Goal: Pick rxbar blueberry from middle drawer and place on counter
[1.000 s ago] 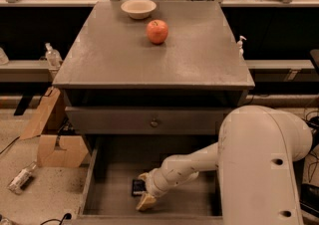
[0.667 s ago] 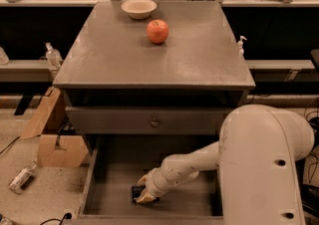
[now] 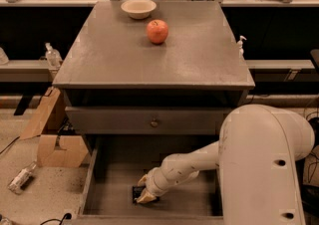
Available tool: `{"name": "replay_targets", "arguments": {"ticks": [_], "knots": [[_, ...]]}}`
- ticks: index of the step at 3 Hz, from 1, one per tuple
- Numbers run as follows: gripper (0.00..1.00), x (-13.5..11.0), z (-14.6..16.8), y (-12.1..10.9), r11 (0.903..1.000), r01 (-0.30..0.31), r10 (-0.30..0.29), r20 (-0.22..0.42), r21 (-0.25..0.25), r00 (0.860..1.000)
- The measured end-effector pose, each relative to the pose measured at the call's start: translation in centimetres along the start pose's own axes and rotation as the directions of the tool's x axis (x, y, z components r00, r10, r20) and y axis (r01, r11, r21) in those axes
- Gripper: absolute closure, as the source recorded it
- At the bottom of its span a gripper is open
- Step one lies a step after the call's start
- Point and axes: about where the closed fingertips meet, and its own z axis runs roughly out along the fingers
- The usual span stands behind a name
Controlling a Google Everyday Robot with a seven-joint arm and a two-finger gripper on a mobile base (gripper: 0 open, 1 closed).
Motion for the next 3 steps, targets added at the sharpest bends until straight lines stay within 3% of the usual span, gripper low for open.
{"name": "replay_targets", "arguments": {"ticks": [1, 2, 3], "knots": [[1.0, -0.7, -1.9, 0.1, 0.9999, 0.012, -0.011, -0.017, 0.005, 1.0], [1.0, -2.2, -7.5, 0.7, 0.9993, 0.037, -0.037, -0.031, 0.01, 0.999], [1.0, -3.9, -15.5, 0.0, 0.9979, 0.052, -0.051, -0.034, 0.038, 0.998]]}}
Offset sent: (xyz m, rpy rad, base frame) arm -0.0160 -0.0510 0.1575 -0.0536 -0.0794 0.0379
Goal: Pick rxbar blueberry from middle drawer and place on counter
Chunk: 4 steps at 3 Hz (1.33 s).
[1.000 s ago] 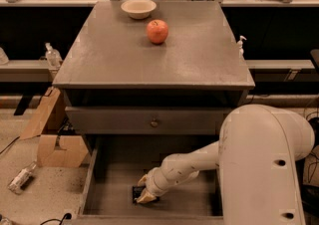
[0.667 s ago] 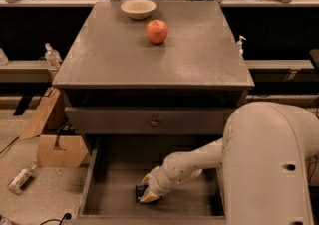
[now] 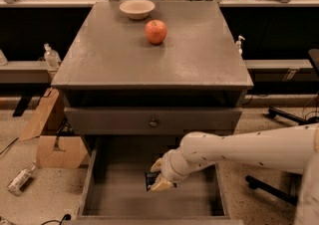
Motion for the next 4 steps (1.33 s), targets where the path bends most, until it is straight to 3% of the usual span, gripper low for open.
{"name": "replay_targets", "arguments": {"ticks": [2, 4], "knots": [[1.0, 0.0, -17.1, -3.6, 0.994, -0.073, 0.073, 0.001, 0.081, 0.997], [1.0, -1.8, -32.0, -5.4, 0.9826, -0.147, 0.153, -0.043, 0.114, 0.987]]}}
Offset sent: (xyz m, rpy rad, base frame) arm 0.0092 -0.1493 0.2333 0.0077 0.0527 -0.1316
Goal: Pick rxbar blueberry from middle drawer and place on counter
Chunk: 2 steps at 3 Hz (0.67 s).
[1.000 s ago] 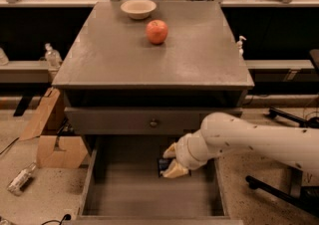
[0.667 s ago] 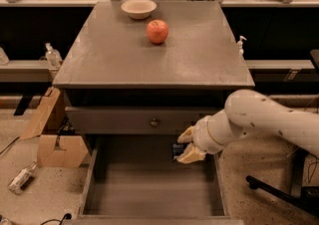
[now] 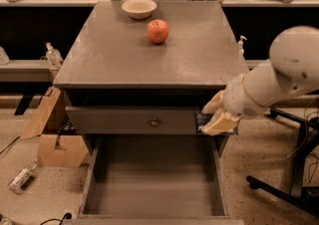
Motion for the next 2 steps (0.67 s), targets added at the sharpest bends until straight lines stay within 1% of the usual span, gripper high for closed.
{"name": "replay_targets", "arguments": {"ticks": [1, 2], "knots": [[1.0, -2.5, -6.0, -2.0, 0.9962, -0.011, 0.014, -0.03, 0.087, 0.999], [1.0, -5.2, -8.3, -4.8, 0.9794, 0.039, -0.03, -0.046, 0.198, 0.998]]}}
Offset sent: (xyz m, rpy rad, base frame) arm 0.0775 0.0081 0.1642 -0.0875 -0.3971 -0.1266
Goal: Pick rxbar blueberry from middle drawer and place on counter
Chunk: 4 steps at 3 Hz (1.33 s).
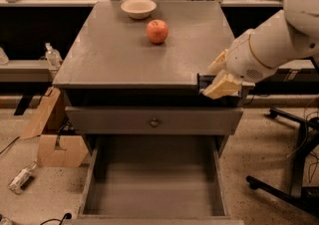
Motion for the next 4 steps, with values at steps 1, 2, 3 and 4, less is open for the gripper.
{"name": "replay_targets", "arguments": {"ticks": [1, 2, 3, 4], "knots": [[1.0, -2.8, 0.5, -4.4, 0.9923, 0.058, -0.058, 0.003, 0.11, 0.998], [1.0, -5.1, 2.5, -7.9, 0.9836, 0.103, -0.107, 0.021, 0.148, 0.994], [0.99, -7.3, 6.2, -11.1, 0.9733, 0.147, -0.157, 0.048, 0.177, 0.986], [0.77, -7.4, 6.0, -10.8, 0.9736, 0.147, -0.158, 0.046, 0.174, 0.986]]}}
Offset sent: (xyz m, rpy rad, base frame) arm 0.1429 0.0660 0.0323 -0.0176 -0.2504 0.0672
